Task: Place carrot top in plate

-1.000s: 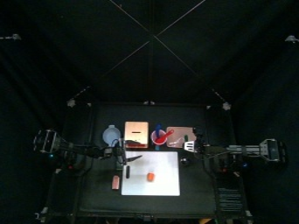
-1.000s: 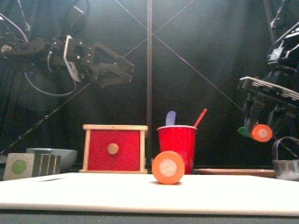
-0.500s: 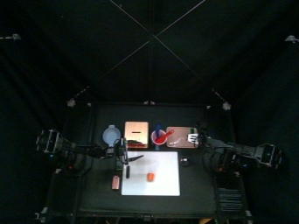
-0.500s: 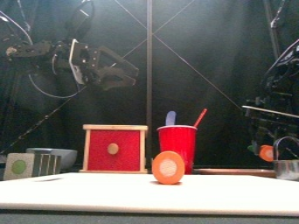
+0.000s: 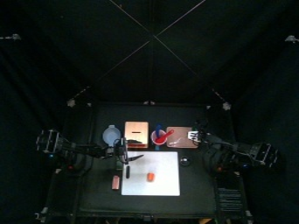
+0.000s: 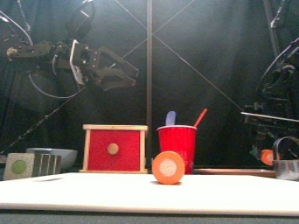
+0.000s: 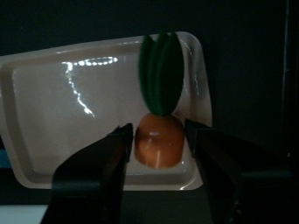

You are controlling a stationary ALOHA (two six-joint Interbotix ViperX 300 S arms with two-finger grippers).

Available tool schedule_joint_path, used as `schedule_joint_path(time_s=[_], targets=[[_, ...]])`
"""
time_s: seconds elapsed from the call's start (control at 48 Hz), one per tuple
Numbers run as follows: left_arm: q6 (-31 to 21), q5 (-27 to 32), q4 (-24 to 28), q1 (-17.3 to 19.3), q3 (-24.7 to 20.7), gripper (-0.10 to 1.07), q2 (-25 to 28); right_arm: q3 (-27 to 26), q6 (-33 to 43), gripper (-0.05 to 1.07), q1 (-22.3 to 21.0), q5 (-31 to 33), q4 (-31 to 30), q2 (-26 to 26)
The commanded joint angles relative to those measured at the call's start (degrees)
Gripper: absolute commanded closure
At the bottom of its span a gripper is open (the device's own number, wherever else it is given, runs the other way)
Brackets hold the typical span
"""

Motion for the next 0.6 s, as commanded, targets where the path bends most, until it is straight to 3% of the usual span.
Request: schedule_joint_path(time_s=[0.0, 0.167, 0.229, 0.438, 0.583], targets=[[0.09, -0.26, 0.09, 0.09, -1.14, -0.05, -0.35, -0.53, -0.18, 0.08, -0.35, -0.09, -0.18, -0.35], [0.09, -0.26, 0.09, 0.18, -1.23, -0.05, -0.35, -0.97, -0.09, 0.08, 0.44, 0.0, 0.09, -0.97], [0.09, -0.26, 0.09, 0.09, -1.32, -0.05, -0.35, -1.41, -0.18, 0.08, 3.16, 0.0, 0.88, -2.11], [0.0, -0.26, 0.09, -0.26, -1.67, -0.05, -0.35, -5.62, 0.35, 0.08, 21.36, -0.35, 3.69, -6.15], [-0.09, -0.26, 0.0, -0.35, -2.02, -0.05, -0.35, -11.34, 0.62, 0.08, 32.43, -0.53, 4.66, -2.9]])
